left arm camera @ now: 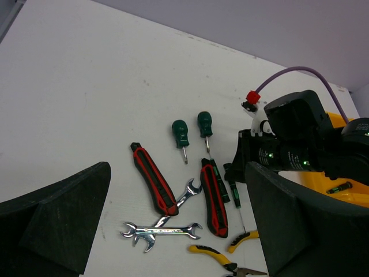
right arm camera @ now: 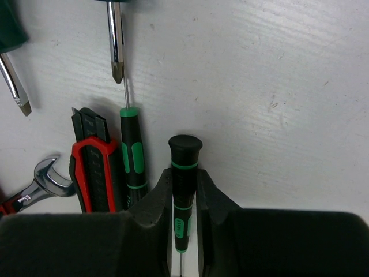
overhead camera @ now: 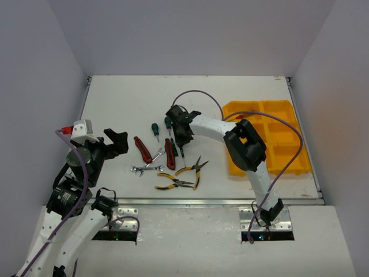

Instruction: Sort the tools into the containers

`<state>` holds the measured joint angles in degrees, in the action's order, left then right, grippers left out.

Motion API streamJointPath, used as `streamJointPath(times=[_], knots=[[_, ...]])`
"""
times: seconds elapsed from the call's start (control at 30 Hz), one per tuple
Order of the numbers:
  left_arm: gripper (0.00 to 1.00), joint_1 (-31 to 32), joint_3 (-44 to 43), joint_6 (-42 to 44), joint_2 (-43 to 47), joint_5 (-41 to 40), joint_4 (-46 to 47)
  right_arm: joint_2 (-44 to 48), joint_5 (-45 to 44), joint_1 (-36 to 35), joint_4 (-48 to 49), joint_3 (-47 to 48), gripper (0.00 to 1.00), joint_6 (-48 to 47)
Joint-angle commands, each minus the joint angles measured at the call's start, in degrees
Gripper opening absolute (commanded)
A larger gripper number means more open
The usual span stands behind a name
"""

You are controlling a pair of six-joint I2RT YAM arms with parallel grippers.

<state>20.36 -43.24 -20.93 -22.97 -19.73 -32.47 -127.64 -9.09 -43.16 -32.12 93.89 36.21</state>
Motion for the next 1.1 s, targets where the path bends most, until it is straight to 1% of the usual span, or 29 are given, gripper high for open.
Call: streamJointPath(times=[0.0, 0.13, 0.17, 0.27, 0.33, 0.4, 0.47, 0.53, 0.6, 0.7, 0.8, 0.9, 0.93, 0.97, 1.0, 1.03, 1.07], knots=[[1.00, 0.6, 0.1, 0.0, 0.2, 0.0, 2.1, 4.5, -1.3, 1.1, 1.2, -4.9, 0.00, 1.3], [1.00, 0.6, 0.0, 0.0, 0.2, 0.1, 2.1, 15.3, 5.9, 6.0, 8.6, -15.8, 0.00, 4.3], [1.00, 0.6, 0.1, 0.1, 0.2, 0.1, 2.2, 19.1, 6.4, 7.5, 10.0, -17.9, 0.00, 5.0], [1.00, 0.6, 0.1, 0.1, 0.1, 0.3, 2.2, 28.2, 3.4, 11.2, 12.0, -23.7, 0.00, 7.9], [1.00, 0.7, 0.1, 0.1, 0.0, 0.4, 2.2, 33.7, -1.2, 16.0, 12.3, -27.5, 0.00, 10.0], [1.00, 0.7, 0.1, 0.1, 0.0, 0.5, 2.2, 39.0, -2.7, 20.8, 12.3, -30.3, 0.00, 12.5], [1.00, 0.7, 0.1, 0.1, 0.0, 0.5, 2.2, 41.9, -3.3, 26.7, 12.5, -33.4, 0.00, 15.8], [1.00, 0.7, 0.1, 0.1, 0.1, 0.5, 2.2, 45.1, -4.6, 30.9, 12.4, -35.5, 0.00, 20.6], [1.00, 0.7, 0.1, 0.1, 0.1, 0.6, 2.2, 46.5, -5.9, 35.2, 12.4, -37.3, 0.00, 22.8], [1.00, 0.7, 0.1, 0.1, 0.1, 0.4, 2.2, 47.8, -6.6, 39.1, 11.7, -38.7, 0.00, 27.0], [1.00, 0.7, 0.1, 0.0, 0.1, 0.3, 2.1, 47.5, -4.0, 45.4, 8.9, -39.2, 0.00, 32.7], [1.00, 0.7, 0.1, 0.0, 0.1, 0.3, 2.2, 46.1, -2.7, 46.8, 8.9, -38.4, 0.01, 32.6], [1.00, 0.7, 0.1, 0.0, 0.0, 0.3, 2.1, 45.6, -2.3, 46.8, 8.6, -37.9, 0.06, 32.2], [1.00, 0.7, 0.1, 0.0, 0.1, 0.3, 2.1, 45.3, -1.9, 46.8, 7.9, -37.1, 0.17, 31.8], [1.00, 0.7, 0.0, 0.0, 0.1, 0.2, 2.1, 45.3, -1.8, 46.8, 7.8, -37.0, 0.41, 31.4], [1.00, 0.7, 0.0, 0.0, 0.0, 0.2, 2.1, 45.5, -1.9, 46.9, 7.8, -37.1, 0.57, 31.3], [1.00, 0.7, 0.0, 0.0, -0.1, 0.2, 2.1, 46.1, -2.5, 46.9, 7.9, -37.7, 0.68, 31.9]])
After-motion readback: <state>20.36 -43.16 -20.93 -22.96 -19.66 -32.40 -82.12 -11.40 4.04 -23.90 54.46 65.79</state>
